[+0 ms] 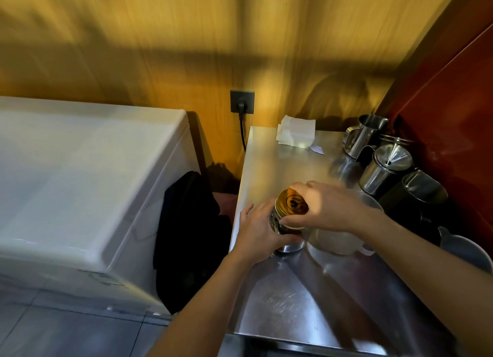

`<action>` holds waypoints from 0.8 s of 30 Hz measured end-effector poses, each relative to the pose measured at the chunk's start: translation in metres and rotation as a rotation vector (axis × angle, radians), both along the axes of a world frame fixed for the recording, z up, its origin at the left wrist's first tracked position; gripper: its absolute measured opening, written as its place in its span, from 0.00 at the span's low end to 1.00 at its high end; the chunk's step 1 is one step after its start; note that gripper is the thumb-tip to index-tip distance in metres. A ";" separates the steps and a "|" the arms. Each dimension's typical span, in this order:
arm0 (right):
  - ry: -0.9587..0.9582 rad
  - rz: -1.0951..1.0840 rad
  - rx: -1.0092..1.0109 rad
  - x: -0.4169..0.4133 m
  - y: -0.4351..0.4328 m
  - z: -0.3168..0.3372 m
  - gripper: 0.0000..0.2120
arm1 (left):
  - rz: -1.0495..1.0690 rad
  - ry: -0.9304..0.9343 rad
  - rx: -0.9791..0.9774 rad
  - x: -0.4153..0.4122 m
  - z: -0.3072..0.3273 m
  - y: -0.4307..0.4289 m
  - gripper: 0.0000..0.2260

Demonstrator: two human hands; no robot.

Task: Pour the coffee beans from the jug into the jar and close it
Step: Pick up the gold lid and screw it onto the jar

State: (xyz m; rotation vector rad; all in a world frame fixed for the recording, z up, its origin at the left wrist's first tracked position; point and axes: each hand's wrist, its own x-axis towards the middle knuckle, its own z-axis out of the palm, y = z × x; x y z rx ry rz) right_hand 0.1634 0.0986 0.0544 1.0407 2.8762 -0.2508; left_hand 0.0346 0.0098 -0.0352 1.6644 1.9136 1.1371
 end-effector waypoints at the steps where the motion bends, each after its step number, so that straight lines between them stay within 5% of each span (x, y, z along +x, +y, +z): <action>1: 0.009 0.008 -0.018 -0.001 0.001 0.001 0.34 | -0.002 0.001 0.004 0.000 0.000 0.000 0.28; 18: -0.149 0.316 -0.227 -0.006 0.023 0.024 0.39 | -0.003 -0.005 -0.002 -0.001 0.000 0.000 0.32; 24: -0.111 0.397 -0.238 -0.012 0.018 0.029 0.33 | 0.015 0.003 -0.010 -0.002 -0.002 0.001 0.29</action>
